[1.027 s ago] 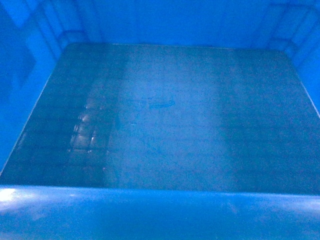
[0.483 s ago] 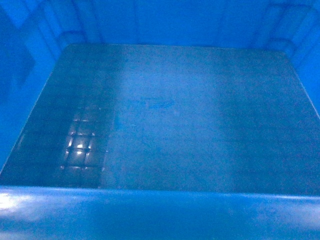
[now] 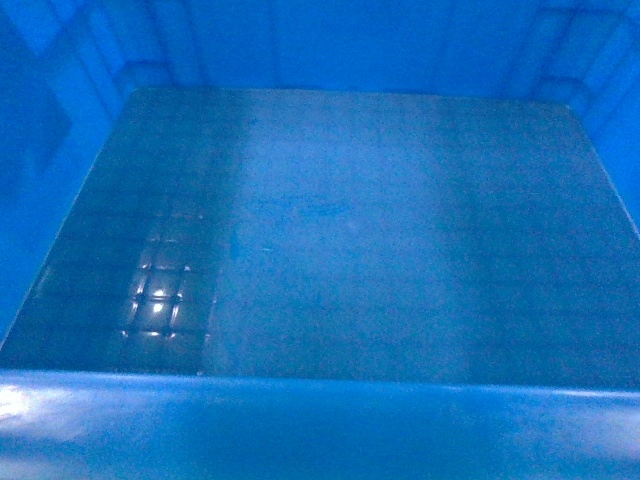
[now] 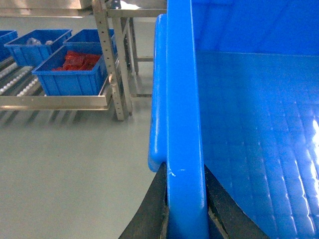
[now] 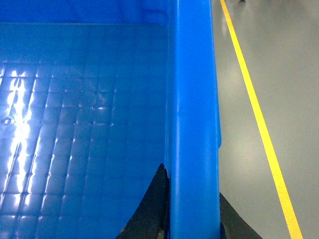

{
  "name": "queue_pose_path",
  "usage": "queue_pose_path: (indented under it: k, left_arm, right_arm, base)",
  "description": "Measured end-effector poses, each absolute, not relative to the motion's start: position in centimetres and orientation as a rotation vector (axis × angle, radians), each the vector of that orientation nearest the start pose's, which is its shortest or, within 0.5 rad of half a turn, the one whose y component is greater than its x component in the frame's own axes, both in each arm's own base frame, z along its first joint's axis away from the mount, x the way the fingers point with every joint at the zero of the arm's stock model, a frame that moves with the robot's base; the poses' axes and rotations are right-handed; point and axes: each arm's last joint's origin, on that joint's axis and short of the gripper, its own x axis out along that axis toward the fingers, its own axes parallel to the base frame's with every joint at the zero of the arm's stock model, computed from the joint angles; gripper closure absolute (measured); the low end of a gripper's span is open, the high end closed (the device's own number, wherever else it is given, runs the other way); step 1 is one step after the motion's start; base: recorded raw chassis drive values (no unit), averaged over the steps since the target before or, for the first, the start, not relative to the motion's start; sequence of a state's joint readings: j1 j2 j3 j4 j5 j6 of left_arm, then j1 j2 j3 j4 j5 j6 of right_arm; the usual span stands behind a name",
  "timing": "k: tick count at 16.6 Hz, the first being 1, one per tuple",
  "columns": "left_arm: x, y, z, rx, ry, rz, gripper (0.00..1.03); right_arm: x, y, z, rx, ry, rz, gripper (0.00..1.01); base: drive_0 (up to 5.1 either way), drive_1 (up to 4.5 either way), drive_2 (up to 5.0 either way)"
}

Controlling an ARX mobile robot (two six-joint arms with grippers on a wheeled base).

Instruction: Place box next to blue box on left shelf

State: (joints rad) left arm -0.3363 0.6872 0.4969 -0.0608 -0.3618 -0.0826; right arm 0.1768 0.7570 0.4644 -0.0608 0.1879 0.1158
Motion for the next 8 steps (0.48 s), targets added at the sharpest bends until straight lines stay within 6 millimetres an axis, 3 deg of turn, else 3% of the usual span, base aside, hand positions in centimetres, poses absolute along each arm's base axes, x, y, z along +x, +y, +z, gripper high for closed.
queue_pose_path:
  k: [8]
  left_arm:
    - [15.41,-4.29,25.98,0.004,0.236,0.036,0.95]
  right_arm:
    - [16.86,2.47,23.84,0.051,0.345,-0.03,0.92]
  base:
    - [0.0,4.28,-4.2]
